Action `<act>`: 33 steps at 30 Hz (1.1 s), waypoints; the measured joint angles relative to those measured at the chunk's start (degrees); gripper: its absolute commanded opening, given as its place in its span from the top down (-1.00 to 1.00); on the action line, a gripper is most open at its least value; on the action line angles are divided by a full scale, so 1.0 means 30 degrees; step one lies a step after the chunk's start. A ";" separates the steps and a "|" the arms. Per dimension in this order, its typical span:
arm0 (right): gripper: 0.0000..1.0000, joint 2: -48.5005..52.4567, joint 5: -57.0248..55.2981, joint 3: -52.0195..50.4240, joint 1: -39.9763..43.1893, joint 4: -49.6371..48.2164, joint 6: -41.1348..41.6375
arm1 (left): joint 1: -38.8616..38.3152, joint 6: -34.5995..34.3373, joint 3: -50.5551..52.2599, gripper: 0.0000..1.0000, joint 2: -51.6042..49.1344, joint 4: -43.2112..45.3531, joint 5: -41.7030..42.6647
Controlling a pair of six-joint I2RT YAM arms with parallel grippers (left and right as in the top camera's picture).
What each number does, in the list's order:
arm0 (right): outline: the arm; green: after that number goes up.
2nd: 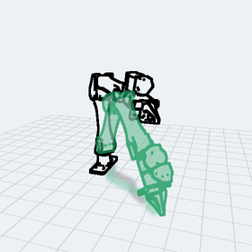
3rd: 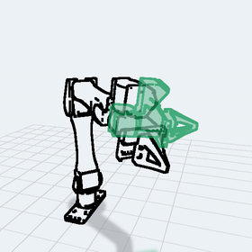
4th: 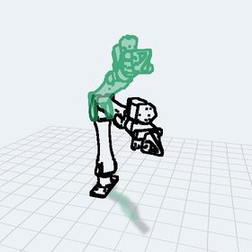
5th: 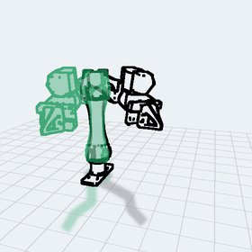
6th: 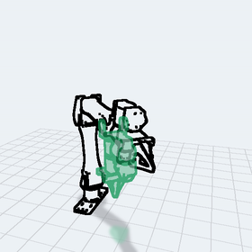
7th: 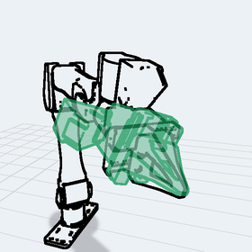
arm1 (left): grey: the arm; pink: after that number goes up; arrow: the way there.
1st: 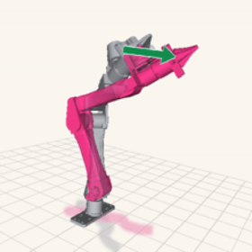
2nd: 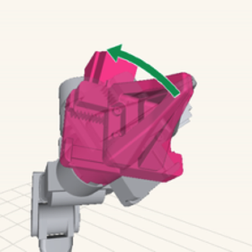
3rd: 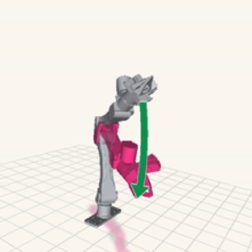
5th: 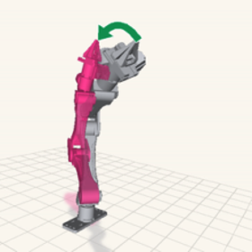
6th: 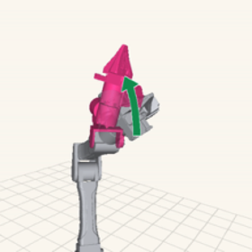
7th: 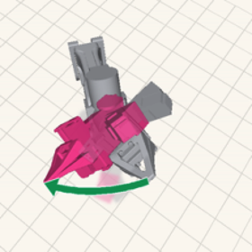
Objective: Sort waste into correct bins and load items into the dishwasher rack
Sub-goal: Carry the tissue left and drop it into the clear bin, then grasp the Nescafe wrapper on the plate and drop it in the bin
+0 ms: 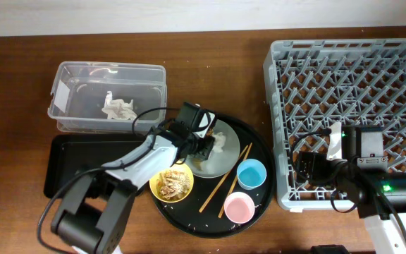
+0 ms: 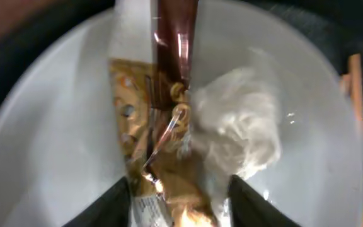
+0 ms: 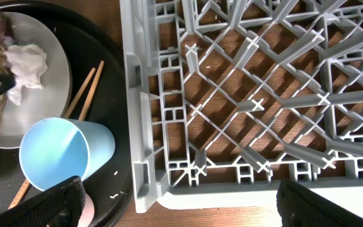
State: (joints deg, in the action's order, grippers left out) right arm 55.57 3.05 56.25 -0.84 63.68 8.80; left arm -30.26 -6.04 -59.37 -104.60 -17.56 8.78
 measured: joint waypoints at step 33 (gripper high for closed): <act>-0.97 0.0000 0.0000 0.0000 0.0000 0.0007 0.0007 | 0.7868 0.0080 -0.0801 -0.31 0.4896 0.3009 -0.4976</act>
State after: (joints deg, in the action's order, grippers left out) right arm 55.57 3.05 56.25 -0.84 63.70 8.82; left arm -6.66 -5.80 -61.78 -89.91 -8.54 -6.15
